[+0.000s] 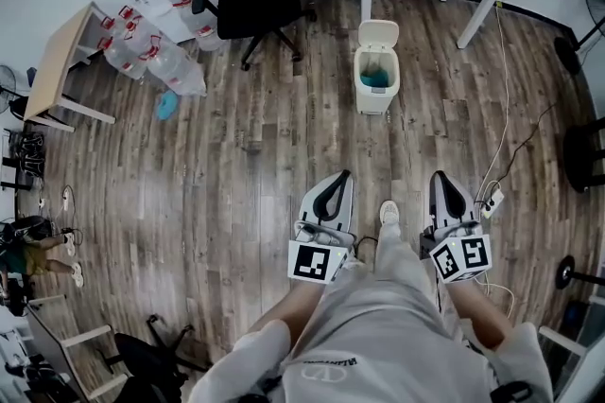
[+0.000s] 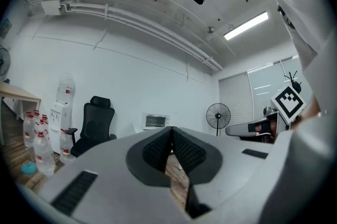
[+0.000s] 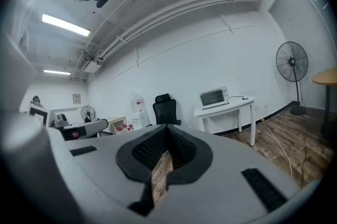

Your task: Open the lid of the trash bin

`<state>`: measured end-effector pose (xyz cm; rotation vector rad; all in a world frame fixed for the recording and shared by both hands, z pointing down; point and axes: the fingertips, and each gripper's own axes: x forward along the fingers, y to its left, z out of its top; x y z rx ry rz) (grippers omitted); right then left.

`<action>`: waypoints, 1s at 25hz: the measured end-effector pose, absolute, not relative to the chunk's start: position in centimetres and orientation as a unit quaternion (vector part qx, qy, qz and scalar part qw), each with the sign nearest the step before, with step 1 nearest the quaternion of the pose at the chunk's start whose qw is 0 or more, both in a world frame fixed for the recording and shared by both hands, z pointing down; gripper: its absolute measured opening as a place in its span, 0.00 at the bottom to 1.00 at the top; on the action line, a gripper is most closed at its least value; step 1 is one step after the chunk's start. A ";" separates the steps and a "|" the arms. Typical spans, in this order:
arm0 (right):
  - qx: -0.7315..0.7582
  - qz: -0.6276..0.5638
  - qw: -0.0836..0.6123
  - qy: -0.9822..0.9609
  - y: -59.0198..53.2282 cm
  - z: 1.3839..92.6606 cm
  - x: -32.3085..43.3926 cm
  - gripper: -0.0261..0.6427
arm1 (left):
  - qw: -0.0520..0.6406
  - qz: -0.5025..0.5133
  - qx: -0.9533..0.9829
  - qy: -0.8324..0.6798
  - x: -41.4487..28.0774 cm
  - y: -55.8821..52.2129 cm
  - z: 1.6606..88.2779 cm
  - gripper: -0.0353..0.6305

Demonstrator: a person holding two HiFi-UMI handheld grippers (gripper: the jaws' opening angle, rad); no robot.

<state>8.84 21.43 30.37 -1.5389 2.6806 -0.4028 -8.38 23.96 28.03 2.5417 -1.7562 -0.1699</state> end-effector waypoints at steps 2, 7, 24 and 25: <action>-0.496 -0.130 0.008 0.859 23.2 30.4 8.5 0.06 | 0.030 -0.058 0.824 -0.563 -8.5 25.4 28.3 0.06; -0.503 -0.126 0.008 0.855 25.5 29.7 9.0 0.06 | 0.037 -0.055 0.829 -0.555 -8.1 27.6 28.7 0.06; -0.509 -0.126 0.013 0.851 28.3 28.5 18.5 0.06 | -0.004 -0.033 0.815 -0.578 -2.3 31.1 26.8 0.06; -0.506 -0.127 0.013 0.853 28.4 28.4 19.3 0.06 | -0.005 -0.032 0.813 -0.581 -1.7 31.4 26.5 0.06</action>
